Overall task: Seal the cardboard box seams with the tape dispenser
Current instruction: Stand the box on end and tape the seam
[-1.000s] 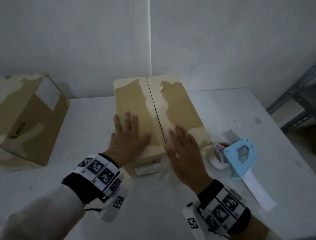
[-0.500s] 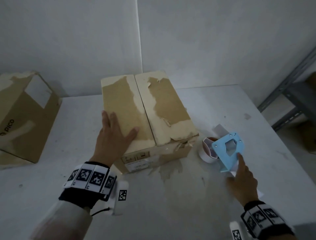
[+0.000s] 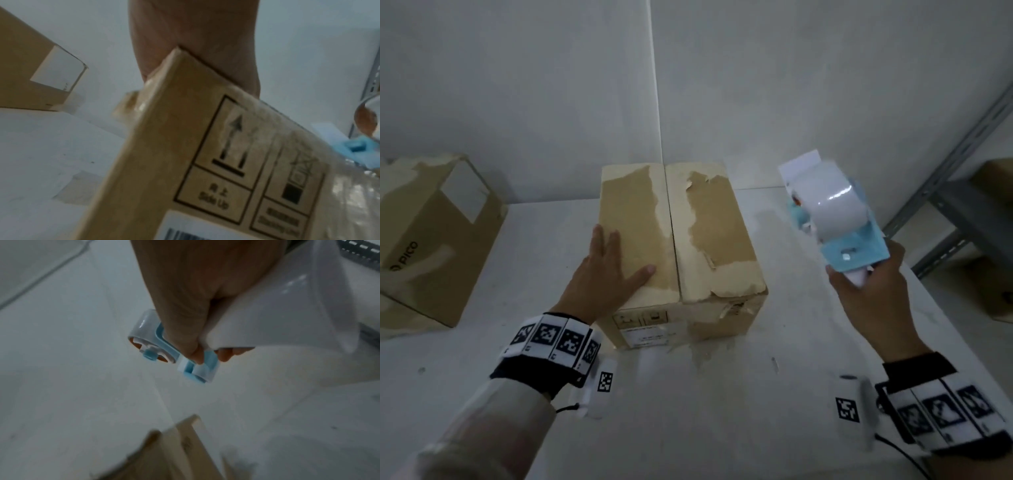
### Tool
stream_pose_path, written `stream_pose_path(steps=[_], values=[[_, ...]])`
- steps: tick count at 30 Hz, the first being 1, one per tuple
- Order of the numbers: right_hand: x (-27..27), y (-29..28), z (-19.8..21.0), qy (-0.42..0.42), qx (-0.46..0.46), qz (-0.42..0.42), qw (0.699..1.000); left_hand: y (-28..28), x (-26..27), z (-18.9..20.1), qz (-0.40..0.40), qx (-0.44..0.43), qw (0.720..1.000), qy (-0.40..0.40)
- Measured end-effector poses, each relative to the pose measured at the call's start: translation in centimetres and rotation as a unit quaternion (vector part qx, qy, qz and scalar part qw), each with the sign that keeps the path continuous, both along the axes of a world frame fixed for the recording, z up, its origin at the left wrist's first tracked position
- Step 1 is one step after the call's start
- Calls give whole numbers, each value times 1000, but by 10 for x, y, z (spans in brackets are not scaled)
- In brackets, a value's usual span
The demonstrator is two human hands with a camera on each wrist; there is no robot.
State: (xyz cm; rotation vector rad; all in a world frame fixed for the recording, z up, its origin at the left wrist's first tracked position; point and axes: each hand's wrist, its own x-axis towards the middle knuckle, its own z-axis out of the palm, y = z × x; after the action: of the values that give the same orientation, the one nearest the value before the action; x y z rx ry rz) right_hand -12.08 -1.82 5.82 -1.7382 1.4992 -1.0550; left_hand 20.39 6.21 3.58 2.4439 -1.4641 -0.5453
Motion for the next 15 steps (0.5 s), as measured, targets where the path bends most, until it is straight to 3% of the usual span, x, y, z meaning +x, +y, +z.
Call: stream_pose_path(steps=[4, 7, 9, 11, 13, 15], values=[[13, -11, 18, -46, -13, 36, 998, -4, 5, 8, -38, -1, 999, -30], [17, -14, 31, -96, -7, 99, 990, -9, -3, 26, -100, -79, 991, -49], [21, -15, 40, -141, 1, 149, 979, -13, -15, 45, -83, -144, 985, 55], [26, -14, 46, -173, 11, 191, 966, -18, -26, 62, -47, -180, 951, 246], [33, -14, 46, -186, 21, 225, 956, -22, -34, 73, -8, -161, 904, 395], [39, -14, 41, -197, 37, 246, 948, -22, -38, 79, 3, -118, 878, 463]])
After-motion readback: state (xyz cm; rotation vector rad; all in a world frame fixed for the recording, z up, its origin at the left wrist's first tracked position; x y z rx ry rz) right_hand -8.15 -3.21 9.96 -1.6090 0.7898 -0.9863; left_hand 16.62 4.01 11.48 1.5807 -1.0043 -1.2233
